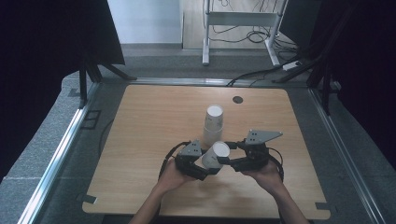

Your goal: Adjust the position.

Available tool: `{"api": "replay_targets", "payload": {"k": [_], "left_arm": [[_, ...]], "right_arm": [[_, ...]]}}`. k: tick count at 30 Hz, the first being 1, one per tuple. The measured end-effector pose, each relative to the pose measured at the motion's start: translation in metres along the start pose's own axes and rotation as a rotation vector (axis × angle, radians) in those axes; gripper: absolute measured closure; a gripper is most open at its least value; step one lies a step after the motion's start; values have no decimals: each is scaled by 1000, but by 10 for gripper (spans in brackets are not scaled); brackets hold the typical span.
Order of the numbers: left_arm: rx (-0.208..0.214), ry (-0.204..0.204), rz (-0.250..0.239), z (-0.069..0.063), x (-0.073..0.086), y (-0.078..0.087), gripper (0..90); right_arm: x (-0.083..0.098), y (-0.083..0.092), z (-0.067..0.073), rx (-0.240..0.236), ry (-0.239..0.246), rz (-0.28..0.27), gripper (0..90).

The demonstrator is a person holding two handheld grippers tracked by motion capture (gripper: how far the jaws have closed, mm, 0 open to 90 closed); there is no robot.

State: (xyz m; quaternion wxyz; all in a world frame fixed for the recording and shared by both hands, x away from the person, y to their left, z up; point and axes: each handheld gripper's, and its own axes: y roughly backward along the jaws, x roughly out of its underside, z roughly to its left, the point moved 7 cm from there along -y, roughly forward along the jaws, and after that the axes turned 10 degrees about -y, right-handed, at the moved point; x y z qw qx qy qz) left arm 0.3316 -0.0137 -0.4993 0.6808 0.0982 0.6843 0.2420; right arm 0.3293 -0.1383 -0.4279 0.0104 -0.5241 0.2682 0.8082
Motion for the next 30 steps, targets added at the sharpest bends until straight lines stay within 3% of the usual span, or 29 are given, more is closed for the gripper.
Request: {"api": "replay_targets", "payload": {"k": [10,15,23,30], "left_arm": [[4,7,18,0,2,-1,318],[8,5,29,-1,2,-2,320],[5,-5,81,1,5,0,319],[10,-39,137,-1,5,1,319]], "right_arm": [[2,-1,-2,-10,-1,12,358],[3,-2,-3,-4,-10,22,298],[4,2,-4,29,13,48,230],[7,6,-5,47,30,91,200]]}}
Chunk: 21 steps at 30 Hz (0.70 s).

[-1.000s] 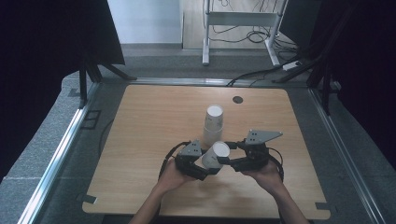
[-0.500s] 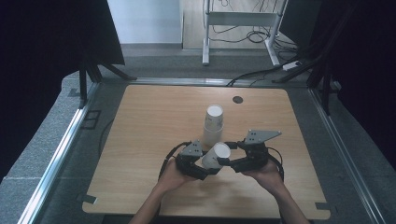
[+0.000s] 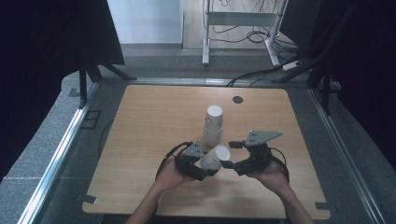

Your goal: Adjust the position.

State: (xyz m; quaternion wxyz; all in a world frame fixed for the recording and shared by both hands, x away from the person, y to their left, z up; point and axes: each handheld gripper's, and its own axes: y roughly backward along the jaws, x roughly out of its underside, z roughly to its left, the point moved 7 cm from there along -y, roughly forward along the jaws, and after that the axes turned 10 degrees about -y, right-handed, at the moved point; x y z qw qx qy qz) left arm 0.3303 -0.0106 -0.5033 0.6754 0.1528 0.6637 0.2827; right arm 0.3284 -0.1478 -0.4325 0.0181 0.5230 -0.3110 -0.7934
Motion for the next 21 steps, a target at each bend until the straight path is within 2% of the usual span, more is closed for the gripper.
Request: {"api": "replay_targets", "payload": {"k": [5,11,15,21], "left_arm": [[-5,-20,32,-2,1,0,319],[4,-27,48,-5,2,-3,319],[18,-46,69,-6,3,-4,318],[37,-55,76,-10,3,-6,319]], "right_arm": [[3,2,-1,12,14,45,180],[6,2,-1,13,29,101,169],[7,1,0,5,63,128,171],[8,-2,4,-6,103,179,188]]}}
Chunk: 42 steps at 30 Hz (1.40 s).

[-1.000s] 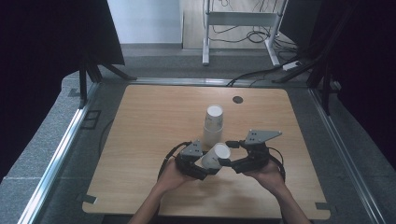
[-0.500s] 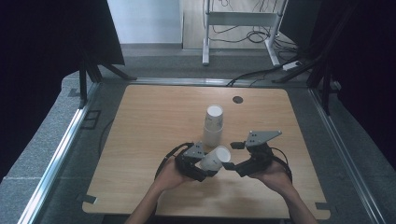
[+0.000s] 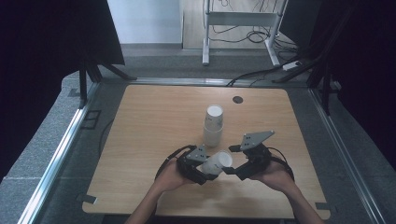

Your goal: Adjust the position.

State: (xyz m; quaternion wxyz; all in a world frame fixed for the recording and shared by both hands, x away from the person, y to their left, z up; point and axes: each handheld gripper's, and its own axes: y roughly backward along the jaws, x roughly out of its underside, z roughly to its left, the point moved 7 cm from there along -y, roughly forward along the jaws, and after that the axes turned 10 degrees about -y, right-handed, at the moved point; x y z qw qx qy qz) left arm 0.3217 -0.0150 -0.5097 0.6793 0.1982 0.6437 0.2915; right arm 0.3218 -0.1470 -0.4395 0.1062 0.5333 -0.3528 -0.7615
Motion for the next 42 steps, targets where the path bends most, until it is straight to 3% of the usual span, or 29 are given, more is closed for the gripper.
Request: {"api": "replay_targets", "payload": {"k": [11,20,32,42], "left_arm": [[66,-28,26,-7,2,-4,319],[95,-40,54,-10,3,-5,319],[112,-49,90,-13,4,-10,318],[110,-45,87,-13,3,-10,318]], "right_arm": [[2,-10,4,-29,48,88,194],[3,-19,10,-47,91,168,199],[8,-29,12,-46,125,283,227],[9,-30,13,-57,129,301,355]]}}
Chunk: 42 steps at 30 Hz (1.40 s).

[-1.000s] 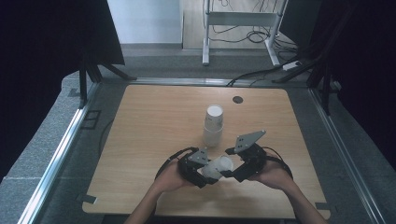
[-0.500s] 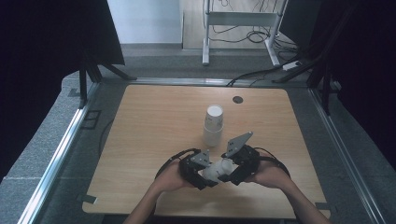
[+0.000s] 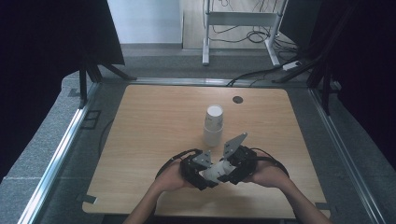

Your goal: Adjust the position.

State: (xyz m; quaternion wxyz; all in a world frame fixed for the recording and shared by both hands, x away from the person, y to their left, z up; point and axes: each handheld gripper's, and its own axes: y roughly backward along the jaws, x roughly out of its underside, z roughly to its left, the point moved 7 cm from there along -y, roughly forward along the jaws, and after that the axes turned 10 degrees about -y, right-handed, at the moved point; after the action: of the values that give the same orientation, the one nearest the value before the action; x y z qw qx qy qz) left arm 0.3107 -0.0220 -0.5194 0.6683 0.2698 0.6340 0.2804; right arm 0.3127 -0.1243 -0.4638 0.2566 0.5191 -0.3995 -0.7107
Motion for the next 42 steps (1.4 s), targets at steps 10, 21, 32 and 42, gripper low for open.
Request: {"api": "replay_targets", "payload": {"k": [10,21,32,42], "left_arm": [[-2,19,-50,1,-2,2,166],[-9,60,-151,4,-4,13,141],[-25,76,-239,5,-5,23,156],[-30,69,-279,5,-8,27,167]], "right_arm": [[-1,5,0,-3,-28,-40,367],[1,15,-4,-33,-82,-169,365],[7,23,-5,-56,-113,-288,365],[13,24,-5,-80,-134,-389,365]]}}
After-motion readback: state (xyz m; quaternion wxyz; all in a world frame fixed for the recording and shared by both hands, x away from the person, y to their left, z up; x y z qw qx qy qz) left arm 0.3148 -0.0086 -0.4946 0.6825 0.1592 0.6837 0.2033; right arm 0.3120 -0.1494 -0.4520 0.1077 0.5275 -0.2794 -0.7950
